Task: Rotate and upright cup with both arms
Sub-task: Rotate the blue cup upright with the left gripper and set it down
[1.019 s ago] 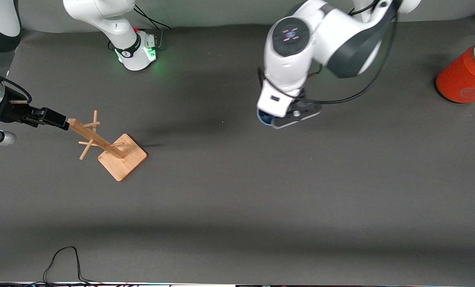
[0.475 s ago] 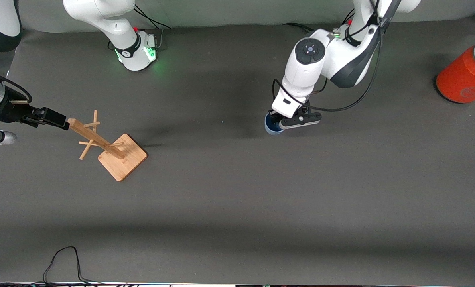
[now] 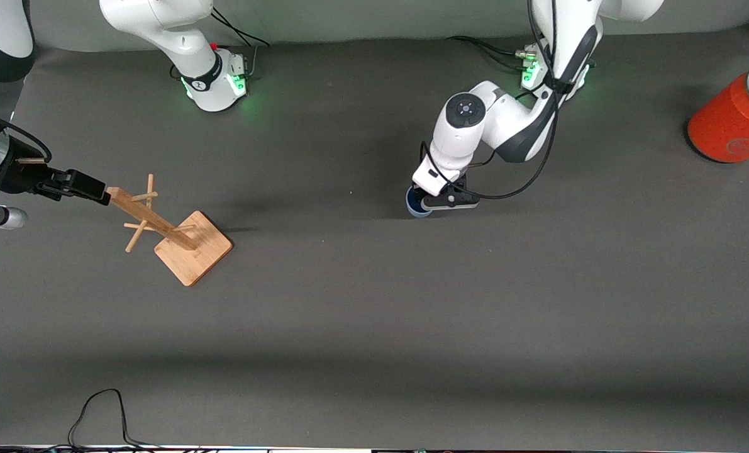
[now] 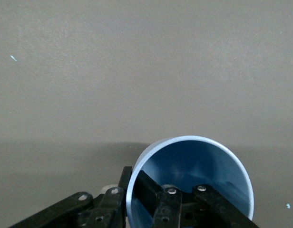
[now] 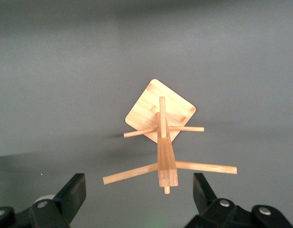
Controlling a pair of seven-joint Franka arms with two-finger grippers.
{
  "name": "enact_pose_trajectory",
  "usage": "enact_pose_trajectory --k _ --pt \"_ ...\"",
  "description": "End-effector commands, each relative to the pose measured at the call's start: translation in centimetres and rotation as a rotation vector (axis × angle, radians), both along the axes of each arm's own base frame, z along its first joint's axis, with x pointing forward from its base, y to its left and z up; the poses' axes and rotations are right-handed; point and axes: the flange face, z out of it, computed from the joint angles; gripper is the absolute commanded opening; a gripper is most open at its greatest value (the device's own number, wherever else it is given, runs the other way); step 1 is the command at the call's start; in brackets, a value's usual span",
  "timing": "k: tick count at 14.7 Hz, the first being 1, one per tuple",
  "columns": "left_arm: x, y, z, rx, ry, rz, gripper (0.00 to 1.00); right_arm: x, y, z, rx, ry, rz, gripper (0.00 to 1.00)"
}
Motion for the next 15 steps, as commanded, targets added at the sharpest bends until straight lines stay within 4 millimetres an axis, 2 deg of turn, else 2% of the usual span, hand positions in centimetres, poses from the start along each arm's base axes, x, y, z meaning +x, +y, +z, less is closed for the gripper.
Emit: enact_pose_trajectory --k 1,7,8,9,10,11,12,13,15 --pt "0.5 -0.5 -0.7 -0.010 -0.019 -0.008 0.00 0.1 0.2 0.6 0.019 0.003 0.014 1.00" --pt "0.7 -0.7 -1.9 -0.019 -0.016 -0.010 0.00 0.2 -0.2 1.0 0.029 -0.004 0.001 1.00" --pt "0.7 -0.7 -1.9 -0.016 -0.019 -0.019 0.09 0.2 -0.4 1.0 0.029 -0.006 -0.001 1.00" --pt "0.7 -0.7 -2.0 -0.009 -0.026 -0.033 0.45 0.2 -0.9 1.2 0.030 -0.011 -0.008 1.00" --pt "0.8 -0.7 -2.2 -0.003 -0.027 -0.039 0.67 0.2 -1.2 1.4 0.039 -0.016 -0.016 1.00" --pt "0.8 -0.7 -2.2 -0.003 -0.026 -0.039 0.78 0.3 -1.3 1.8 0.041 -0.024 -0.018 1.00" --pt "0.8 -0.7 -2.1 -0.002 -0.026 -0.039 0.84 0.3 -1.3 2.0 0.041 -0.028 -0.018 1.00" --pt "0.8 -0.7 -2.1 -0.001 -0.026 -0.039 0.86 0.3 -1.4 2.0 0.040 -0.027 -0.018 1.00" --pt "0.9 -0.7 -1.6 0.001 -0.029 -0.037 1.00 0.3 -1.9 2.0 0.039 -0.027 -0.027 1.00"
